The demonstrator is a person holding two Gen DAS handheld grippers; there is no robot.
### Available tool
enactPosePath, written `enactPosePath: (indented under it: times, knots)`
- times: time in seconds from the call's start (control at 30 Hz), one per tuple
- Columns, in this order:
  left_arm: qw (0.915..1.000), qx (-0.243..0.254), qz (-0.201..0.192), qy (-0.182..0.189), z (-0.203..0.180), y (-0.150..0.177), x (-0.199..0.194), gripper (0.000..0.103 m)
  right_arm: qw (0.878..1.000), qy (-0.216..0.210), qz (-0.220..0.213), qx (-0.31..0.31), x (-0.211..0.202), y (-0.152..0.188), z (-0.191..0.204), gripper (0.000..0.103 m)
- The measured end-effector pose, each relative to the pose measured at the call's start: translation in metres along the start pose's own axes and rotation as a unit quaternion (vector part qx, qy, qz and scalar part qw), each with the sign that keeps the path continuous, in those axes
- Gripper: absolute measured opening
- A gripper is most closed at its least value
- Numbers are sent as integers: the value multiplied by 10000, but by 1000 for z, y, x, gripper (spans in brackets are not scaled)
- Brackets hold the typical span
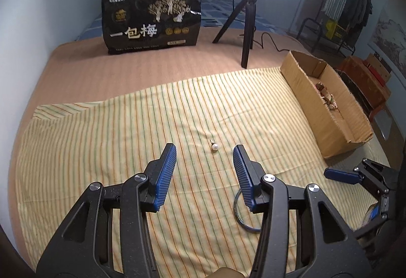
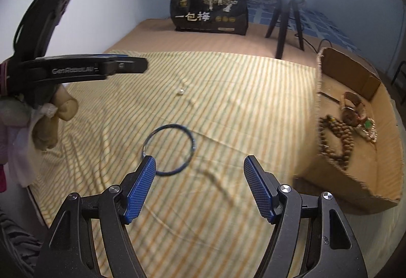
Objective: Organize jewelry
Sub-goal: 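Move right tool to blue bangle while left tool moves to second pearl earring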
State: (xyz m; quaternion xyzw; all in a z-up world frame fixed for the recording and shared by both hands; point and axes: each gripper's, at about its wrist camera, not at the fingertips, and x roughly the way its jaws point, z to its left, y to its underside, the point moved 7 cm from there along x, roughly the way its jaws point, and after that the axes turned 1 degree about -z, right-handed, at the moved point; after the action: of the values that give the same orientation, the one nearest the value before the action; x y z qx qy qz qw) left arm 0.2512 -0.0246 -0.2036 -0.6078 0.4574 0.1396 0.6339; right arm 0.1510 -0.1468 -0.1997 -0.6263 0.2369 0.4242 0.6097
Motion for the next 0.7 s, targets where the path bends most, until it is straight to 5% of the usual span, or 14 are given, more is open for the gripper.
enactPosePath:
  times: [0.1,0.53,0.7]
  knots:
    - [9999,-59,67,101,5,5,13,48,9996,-29,-38,-266,11,1,14,85]
    - [9991,125,157,382,-1,18,54,48,9978,196,140,-618,49,5,36,85]
    - [9989,187,199,387,-4,18,68,39,9957,390,197,-815,60,4,38,85]
